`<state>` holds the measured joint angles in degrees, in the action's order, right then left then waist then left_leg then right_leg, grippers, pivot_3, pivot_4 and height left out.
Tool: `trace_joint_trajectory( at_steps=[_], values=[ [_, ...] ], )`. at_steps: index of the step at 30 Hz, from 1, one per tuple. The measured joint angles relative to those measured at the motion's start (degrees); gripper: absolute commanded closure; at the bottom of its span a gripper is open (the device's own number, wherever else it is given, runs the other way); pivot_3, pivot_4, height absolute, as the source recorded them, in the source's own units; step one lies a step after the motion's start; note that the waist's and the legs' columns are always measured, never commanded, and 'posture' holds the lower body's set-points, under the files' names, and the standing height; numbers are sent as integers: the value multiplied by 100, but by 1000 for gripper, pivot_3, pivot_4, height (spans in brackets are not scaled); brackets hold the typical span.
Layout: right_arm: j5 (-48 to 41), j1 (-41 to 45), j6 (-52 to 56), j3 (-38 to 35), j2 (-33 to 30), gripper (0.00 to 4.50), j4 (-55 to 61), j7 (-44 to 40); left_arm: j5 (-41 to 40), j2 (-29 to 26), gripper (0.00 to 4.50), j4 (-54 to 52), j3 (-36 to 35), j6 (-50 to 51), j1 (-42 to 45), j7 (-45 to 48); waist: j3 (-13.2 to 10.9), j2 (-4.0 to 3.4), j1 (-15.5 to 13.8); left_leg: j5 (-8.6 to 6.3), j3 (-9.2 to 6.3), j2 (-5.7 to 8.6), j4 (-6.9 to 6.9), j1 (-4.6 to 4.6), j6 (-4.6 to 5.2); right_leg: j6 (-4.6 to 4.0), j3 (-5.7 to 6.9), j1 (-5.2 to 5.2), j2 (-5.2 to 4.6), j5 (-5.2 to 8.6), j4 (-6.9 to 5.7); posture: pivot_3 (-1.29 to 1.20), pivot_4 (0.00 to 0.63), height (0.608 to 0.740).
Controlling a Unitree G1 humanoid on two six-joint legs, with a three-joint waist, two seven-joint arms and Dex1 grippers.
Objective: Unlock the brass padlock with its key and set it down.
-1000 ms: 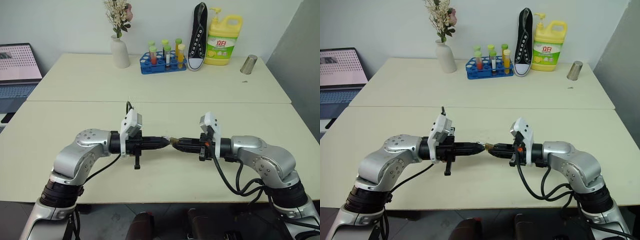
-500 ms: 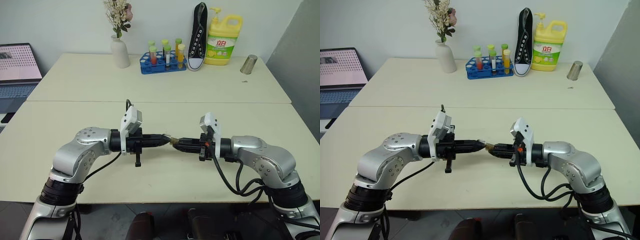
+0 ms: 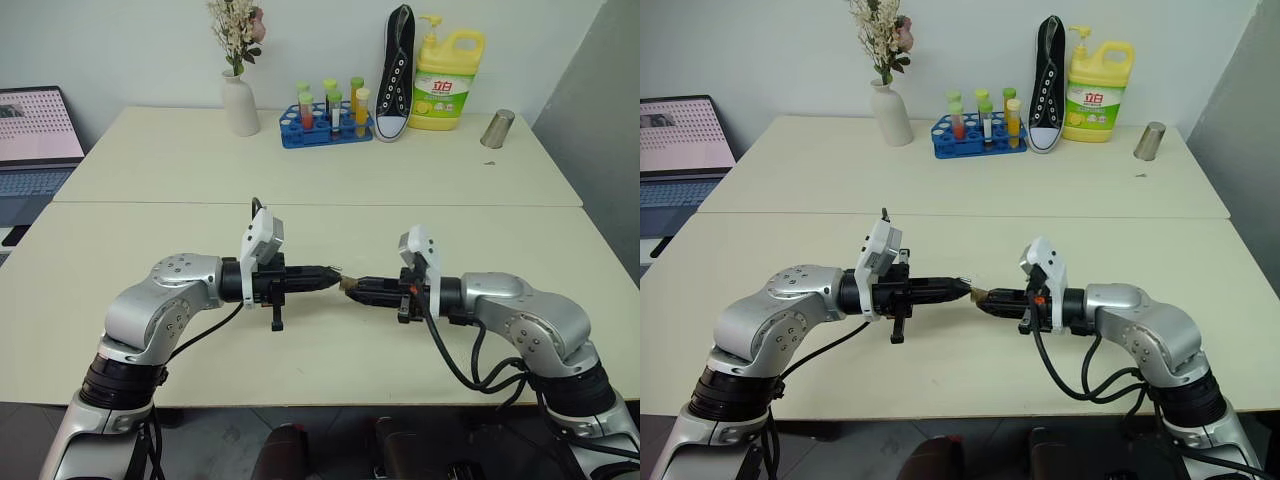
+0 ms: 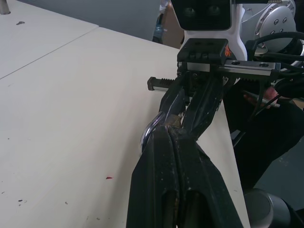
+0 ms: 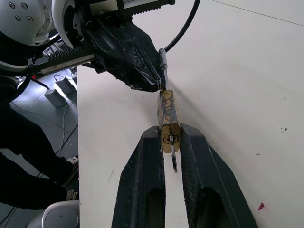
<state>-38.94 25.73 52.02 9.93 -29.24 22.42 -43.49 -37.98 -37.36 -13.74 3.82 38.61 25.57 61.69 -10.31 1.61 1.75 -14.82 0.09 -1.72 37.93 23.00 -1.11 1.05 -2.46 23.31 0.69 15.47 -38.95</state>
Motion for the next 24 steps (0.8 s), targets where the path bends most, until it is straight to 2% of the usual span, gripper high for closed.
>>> trace_joint_trajectory(
  at_steps=[6, 10, 11, 13, 17, 19, 24],
  values=[
    [-25, -1, 85, 14, 1, 4369, 0, 5, 62, -56, 4500, -43, -68, -62, -6, -68, 0, 0, -1, 0, 0, 0, 0, 0, 0, 0, 0, 0, 0, 0, 0, 0, 150, 740],
    [-173, -36, 344, -49, -4, 4369, 0, 35, 982, -540, 4500, -18, -46, -1476, -328, 301, -1, -1, 12, 0, 5, -1, -6, -3, 0, -4, -5, 3, 0, 1, 1, 0, 150, 740],
    [-224, -38, 431, -82, 1, 4369, -4, 73, 1389, -660, 4500, 78, 17, -2171, -428, 411, -1, -2, 3, 0, 5, -1, -7, -3, 0, -6, -4, 3, -1, 2, 1, 0, 150, 740],
    [-322, -65, 621, -190, 15, 4369, -20, 138, 2092, -837, 4115, 432, 112, -3514, -636, 645, -1, -2, -9, 0, 6, -1, -7, -2, 0, -20, -5, 3, -23, -2, 2, 0, 150, 740],
    [-447, -84, 902, -205, 134, 4369, -148, 257, 2458, -849, 2979, 923, 137, -4743, -916, 923, -1, -2, -8, 0, 9, -1, -6, 0, 0, -13, -2, 3, -28, 6, 3, 0, 150, 740],
    [-457, -85, 1015, -199, 157, 4369, -286, 298, 2479, -849, 2295, 993, 139, -4911, -1027, 976, -1, -2, -5, 0, 7, -2, -6, 1, 0, -13, -1, 3, -28, 6, 3, 0, 150, 740],
    [-382, 12, 1247, -147, 274, 4369, -895, 397, 2263, -849, 590, 819, 126, -4597, -1277, 976, -2, -3, 6, 0, 7, -3, -6, 1, 0, -12, 0, 3, -27, 6, 2, 0, 150, 740]
  ],
)
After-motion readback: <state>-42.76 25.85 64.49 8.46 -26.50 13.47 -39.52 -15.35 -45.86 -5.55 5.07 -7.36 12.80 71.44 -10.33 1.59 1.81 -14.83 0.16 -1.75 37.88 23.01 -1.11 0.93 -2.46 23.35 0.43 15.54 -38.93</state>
